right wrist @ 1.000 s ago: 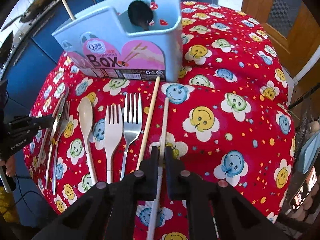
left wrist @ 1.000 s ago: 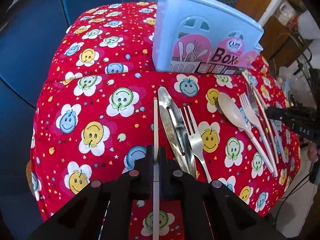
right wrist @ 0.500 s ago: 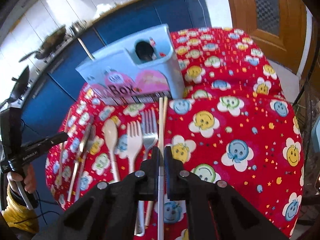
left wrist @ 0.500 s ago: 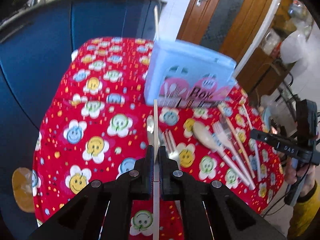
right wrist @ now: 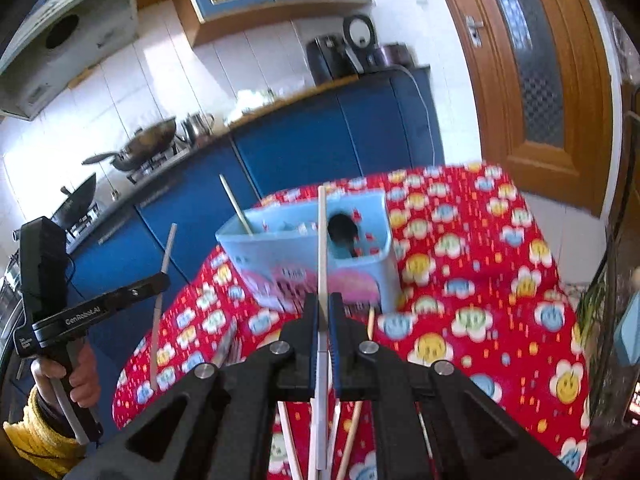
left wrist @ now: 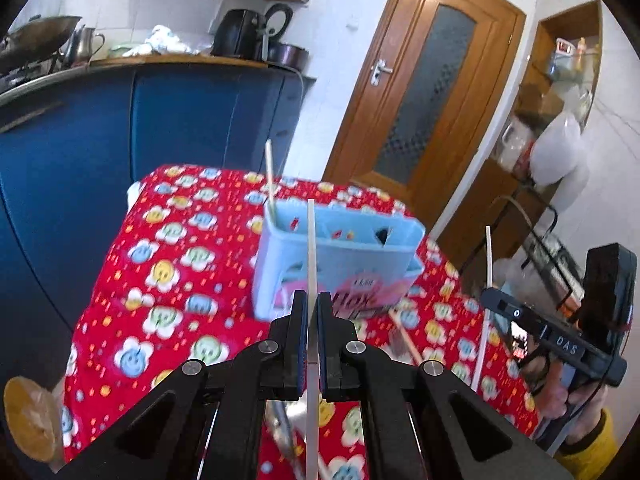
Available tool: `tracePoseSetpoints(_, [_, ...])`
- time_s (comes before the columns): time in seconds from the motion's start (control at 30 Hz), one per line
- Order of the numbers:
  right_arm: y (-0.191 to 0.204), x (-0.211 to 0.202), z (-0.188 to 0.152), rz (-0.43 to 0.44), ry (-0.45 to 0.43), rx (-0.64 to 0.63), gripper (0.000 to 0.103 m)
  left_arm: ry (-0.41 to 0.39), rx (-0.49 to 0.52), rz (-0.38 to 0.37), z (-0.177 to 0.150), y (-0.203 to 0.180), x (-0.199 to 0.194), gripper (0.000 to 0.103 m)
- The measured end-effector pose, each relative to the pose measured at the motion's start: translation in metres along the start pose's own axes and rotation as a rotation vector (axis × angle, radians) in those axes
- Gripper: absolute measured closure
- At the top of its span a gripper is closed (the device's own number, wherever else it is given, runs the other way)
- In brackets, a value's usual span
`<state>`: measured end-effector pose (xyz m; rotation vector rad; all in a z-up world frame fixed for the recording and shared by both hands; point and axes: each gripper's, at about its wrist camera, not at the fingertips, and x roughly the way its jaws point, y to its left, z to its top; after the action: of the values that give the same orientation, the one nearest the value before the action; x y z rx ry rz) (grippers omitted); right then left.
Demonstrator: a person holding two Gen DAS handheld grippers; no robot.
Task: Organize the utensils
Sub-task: 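Lower both white chopsticks into the blue caddy and open both tools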
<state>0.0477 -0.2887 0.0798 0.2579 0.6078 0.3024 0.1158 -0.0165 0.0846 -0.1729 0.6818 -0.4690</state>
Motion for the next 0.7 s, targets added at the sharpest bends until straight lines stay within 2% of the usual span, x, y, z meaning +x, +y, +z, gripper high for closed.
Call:
tracePoseSetpoints(0.3, [0.003,0.004,0.028,0.013,-0.082,-0.018,0.096,-0.123,0.017,0.015,0.037,-0.017,0.009,0.098])
tracePoseSetpoints(0.7, [0.002,0.021,0.071,0.026,-0.186,-0.039,0.096,-0.347,0.098,0.073,0.084,-0.042,0.017,0.098])
